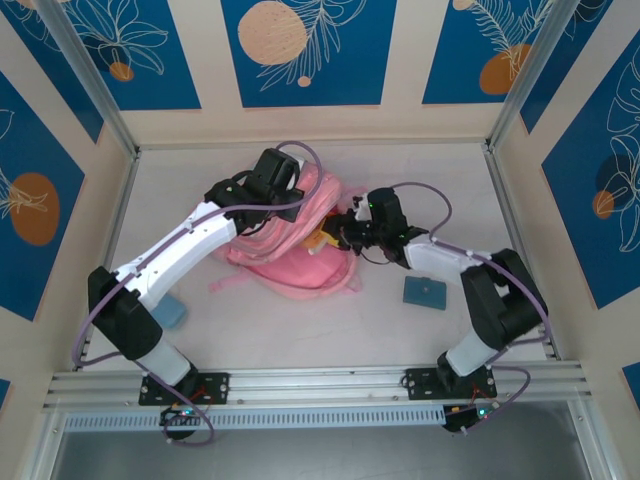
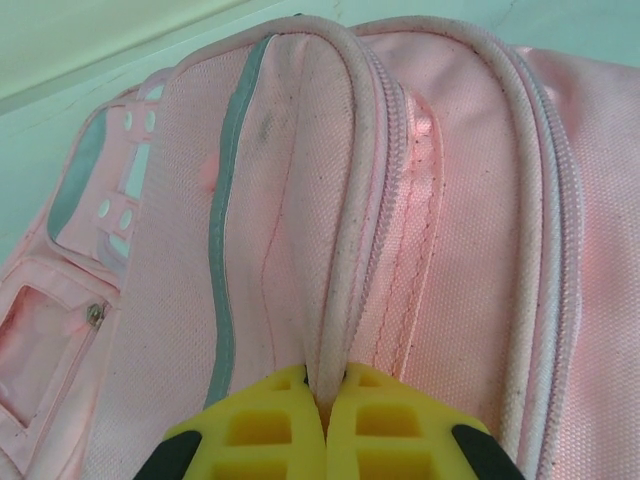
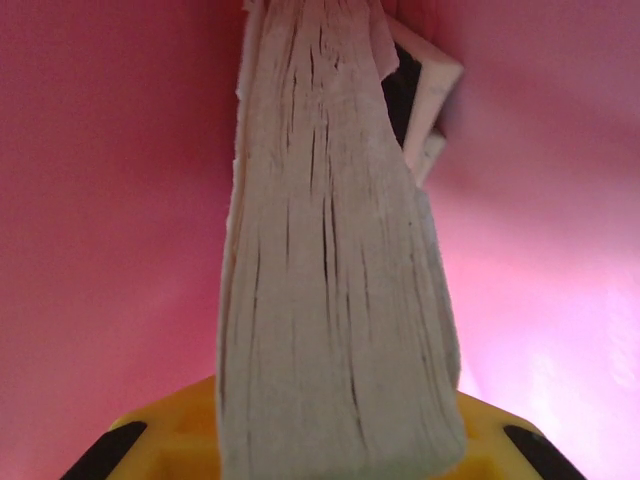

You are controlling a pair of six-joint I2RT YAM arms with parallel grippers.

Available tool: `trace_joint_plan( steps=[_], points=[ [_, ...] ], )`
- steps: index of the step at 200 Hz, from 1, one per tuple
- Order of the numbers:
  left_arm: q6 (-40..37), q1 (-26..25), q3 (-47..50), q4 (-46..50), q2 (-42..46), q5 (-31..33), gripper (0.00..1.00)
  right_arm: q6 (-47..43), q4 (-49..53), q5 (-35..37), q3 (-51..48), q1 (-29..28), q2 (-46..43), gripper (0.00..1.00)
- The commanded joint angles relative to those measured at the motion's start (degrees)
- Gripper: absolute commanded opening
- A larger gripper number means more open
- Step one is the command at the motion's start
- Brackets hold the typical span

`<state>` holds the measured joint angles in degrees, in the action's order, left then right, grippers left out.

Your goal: Pack the student bag

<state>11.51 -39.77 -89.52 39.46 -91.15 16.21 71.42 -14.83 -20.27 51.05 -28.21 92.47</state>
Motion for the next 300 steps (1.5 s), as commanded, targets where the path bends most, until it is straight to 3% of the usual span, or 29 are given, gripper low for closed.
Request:
trace_joint_plan(
  steps=[1, 44, 88, 112, 130, 152, 174, 241, 281, 288, 300],
  points=[
    [1.49, -0.35, -4.33, -6.85, 0.99, -1.16, 0.00, 4.27, -4.72, 2.41, 5.33, -0.86, 5.44, 0.14],
    [3.35, -0.31, -3.18, -7.78, 0.98, -0.35, 0.00, 10.03, -5.91, 6.06, 13.28, -3.71, 17.45, 0.14],
    [4.15, -0.38, -2.95, -7.73, 0.63, -0.30, 0.00, 9.85, -1.79, 7.68, 22.71, -6.19, 24.83, 0.16],
    [4.24, -0.24, -3.11, -7.47, 0.78, -0.03, 0.00, 11.79, -1.22, 5.35, 25.72, -6.21, 28.37, 0.23],
    [4.23, -0.16, -2.87, -7.47, 1.11, 0.34, 0.00, 12.04, -2.21, 3.60, 25.03, -5.83, 28.53, 0.39],
    [4.22, -0.17, -2.68, -7.47, 1.07, 0.48, 0.00, 11.76, -4.49, 1.99, 21.51, -5.11, 25.35, 0.58],
    [4.27, -0.05, -2.39, -7.36, 0.98, 0.61, 0.00, 9.08, -2.75, -0.50, 18.41, -3.79, 20.79, 0.65],
    [4.93, 0.48, -1.27, -9.08, -1.03, -3.06, 0.00, 4.93, 0.42, -2.78, -2.57, -0.18, 4.03, 0.61],
    [5.02, 0.44, -4.86, -8.21, -6.59, -9.12, 0.00, -1.74, 10.63, 4.20, -12.46, 2.03, -9.19, 0.59],
    [5.02, 0.48, -6.12, -7.13, -7.94, -10.34, 0.04, -3.52, 12.69, 5.68, -13.56, 2.45, -11.31, 0.59],
    [5.77, 0.47, -7.82, -5.54, -9.70, -11.68, 0.18, -6.35, 14.61, 6.93, -15.56, 3.59, -14.46, 0.59]
  ],
)
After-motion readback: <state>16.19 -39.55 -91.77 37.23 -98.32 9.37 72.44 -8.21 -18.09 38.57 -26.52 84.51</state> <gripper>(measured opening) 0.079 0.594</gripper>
